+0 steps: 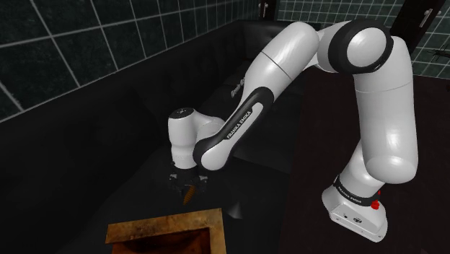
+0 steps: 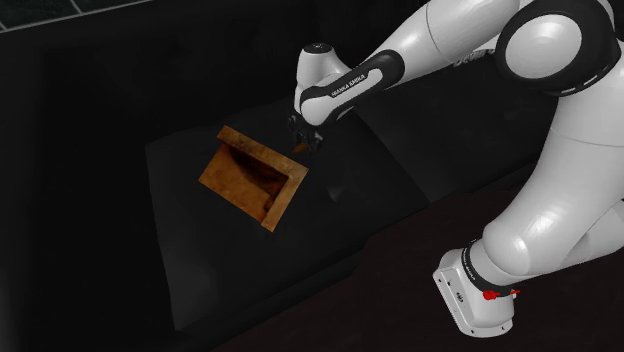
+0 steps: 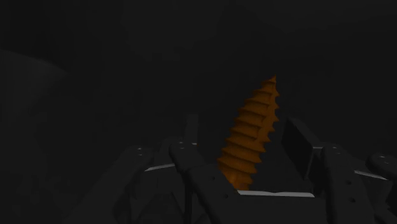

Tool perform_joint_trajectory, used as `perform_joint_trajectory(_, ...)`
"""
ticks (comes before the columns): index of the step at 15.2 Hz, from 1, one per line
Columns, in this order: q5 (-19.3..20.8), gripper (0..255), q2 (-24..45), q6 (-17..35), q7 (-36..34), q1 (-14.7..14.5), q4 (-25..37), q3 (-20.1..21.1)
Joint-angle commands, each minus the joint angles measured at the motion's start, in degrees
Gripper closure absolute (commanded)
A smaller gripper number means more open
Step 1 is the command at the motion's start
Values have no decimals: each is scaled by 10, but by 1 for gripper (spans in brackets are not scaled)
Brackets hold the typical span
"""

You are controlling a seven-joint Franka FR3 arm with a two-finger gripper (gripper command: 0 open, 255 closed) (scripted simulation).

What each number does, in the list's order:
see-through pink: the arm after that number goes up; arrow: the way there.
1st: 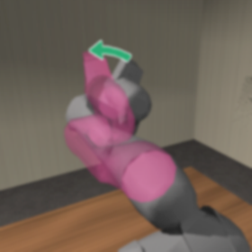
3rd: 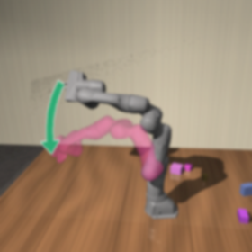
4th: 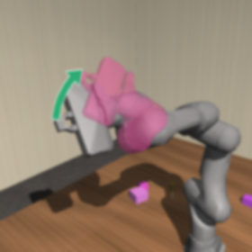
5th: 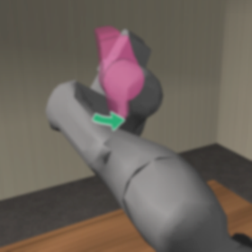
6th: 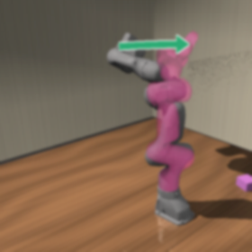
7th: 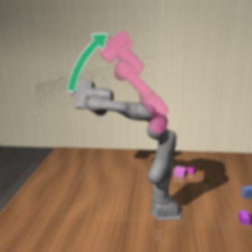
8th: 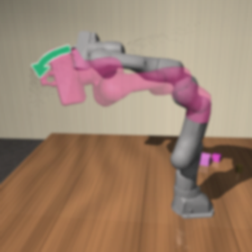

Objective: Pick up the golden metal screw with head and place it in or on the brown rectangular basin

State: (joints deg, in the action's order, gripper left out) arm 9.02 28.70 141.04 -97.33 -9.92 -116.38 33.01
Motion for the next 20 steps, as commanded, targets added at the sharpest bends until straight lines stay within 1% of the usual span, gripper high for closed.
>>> perform_joint_trajectory(1,0,255,0,0,0,0,0,0)
perform_joint_trajectory(9,0,255,0,0,0,0,0,0)
perform_joint_trajectory(20,-40,255,-62,-65,18,25,8,31)
